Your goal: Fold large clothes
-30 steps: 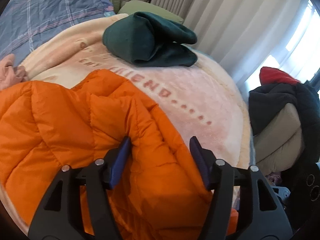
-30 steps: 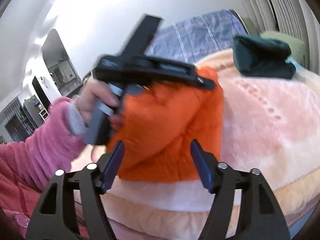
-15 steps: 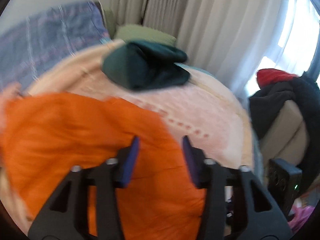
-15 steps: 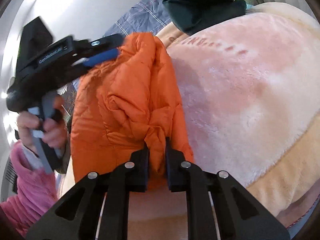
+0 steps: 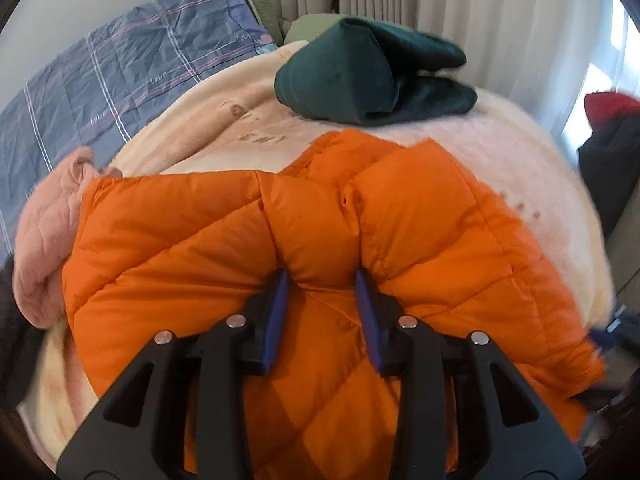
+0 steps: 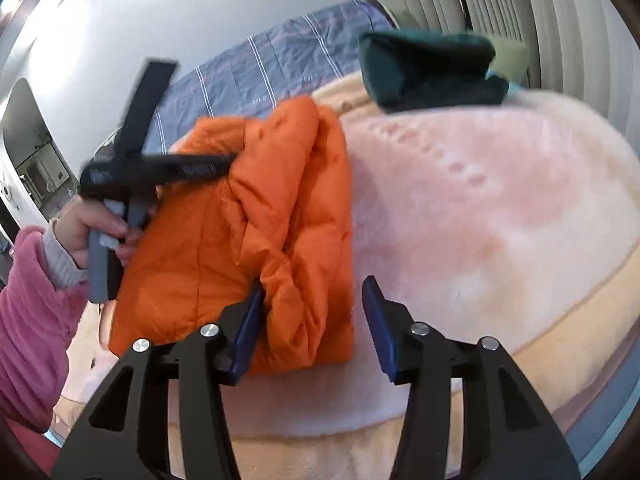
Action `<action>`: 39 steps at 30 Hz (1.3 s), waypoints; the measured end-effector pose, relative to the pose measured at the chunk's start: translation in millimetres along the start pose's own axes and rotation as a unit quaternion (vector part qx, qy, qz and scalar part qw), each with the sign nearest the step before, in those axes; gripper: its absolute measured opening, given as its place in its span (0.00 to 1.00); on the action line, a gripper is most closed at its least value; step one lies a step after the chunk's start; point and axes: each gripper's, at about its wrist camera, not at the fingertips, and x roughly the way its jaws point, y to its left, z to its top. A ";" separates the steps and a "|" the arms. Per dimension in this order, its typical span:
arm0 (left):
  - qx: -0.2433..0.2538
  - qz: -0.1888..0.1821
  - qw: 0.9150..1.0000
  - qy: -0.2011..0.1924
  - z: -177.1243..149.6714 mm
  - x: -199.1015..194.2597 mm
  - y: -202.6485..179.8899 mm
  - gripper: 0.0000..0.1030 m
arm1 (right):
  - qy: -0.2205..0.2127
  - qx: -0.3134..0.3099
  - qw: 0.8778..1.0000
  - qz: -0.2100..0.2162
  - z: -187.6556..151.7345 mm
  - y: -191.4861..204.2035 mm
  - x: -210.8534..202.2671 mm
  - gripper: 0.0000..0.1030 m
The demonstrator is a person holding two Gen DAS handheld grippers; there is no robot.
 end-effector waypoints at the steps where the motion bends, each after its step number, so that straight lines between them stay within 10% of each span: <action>1: 0.007 0.007 1.000 0.002 -0.6 1.9 -2.7 0.34 | -0.009 0.000 1.000 0.006 1.9 -1.2 -1.6 0.48; 9: 0.018 0.023 1.000 -0.003 -5.5 5.9 -10.0 0.35 | -0.068 -0.094 0.992 0.052 14.8 41.1 -0.5 0.35; 12: 0.016 0.019 1.000 -0.005 -6.0 6.7 -9.1 0.35 | 0.003 -0.103 0.993 -0.053 4.2 34.8 40.6 0.21; 16: 0.018 0.015 1.000 -0.009 -6.2 7.7 -11.8 0.35 | 0.069 0.015 0.997 -0.009 2.2 -1.3 64.3 0.23; 39: 0.020 0.012 0.999 -0.027 -14.1 17.8 -8.9 0.36 | 0.069 -0.013 0.997 -0.035 -2.6 6.5 65.4 0.24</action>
